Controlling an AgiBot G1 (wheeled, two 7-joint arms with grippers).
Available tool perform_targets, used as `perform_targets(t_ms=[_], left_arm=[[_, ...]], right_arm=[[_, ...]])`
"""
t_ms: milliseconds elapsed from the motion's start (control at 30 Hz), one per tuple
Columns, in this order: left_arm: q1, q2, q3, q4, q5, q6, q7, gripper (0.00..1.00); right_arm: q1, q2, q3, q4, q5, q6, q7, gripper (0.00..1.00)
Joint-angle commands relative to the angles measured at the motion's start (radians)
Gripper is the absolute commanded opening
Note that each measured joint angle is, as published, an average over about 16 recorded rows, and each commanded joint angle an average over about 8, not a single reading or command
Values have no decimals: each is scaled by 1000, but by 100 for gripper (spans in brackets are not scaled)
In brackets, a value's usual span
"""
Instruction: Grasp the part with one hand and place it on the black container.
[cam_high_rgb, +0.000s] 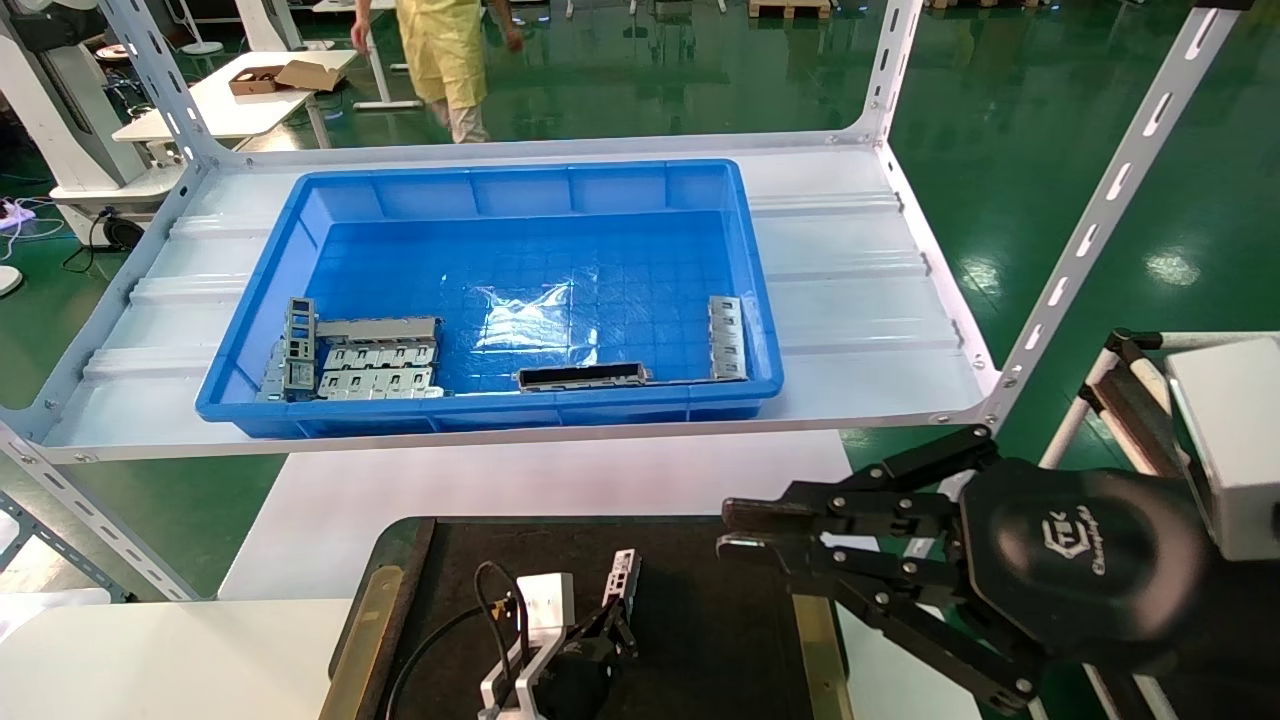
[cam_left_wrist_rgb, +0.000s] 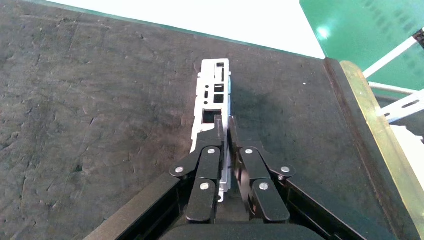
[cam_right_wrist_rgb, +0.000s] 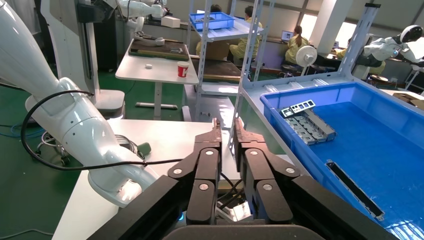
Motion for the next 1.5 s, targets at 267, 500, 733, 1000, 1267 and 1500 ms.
perform_targets(t_ms=[267, 500, 733, 1000, 1267, 1500], left_arm=[[7, -48, -11, -77, -12, 18, -14, 100], [5, -166, -12, -153, -22, 134, -15, 100], [11, -322, -44, -161, 9, 404, -12, 100], [54, -499, -134, -158, 44, 723, 44, 100], [84, -646, -202, -148, 61, 981, 154, 100], [86, -735, -237, -138, 89, 1104, 255, 100]], right_arm=[[0, 0, 0, 0, 0, 0, 0, 100], [0, 0, -1, 0, 1, 0, 0, 100], [0, 1, -1, 0, 1, 1, -1, 100], [0, 1, -2, 0, 1, 1, -1, 100], [0, 1, -2, 0, 1, 1, -1, 100], [1, 1, -2, 0, 2, 1, -1, 100]])
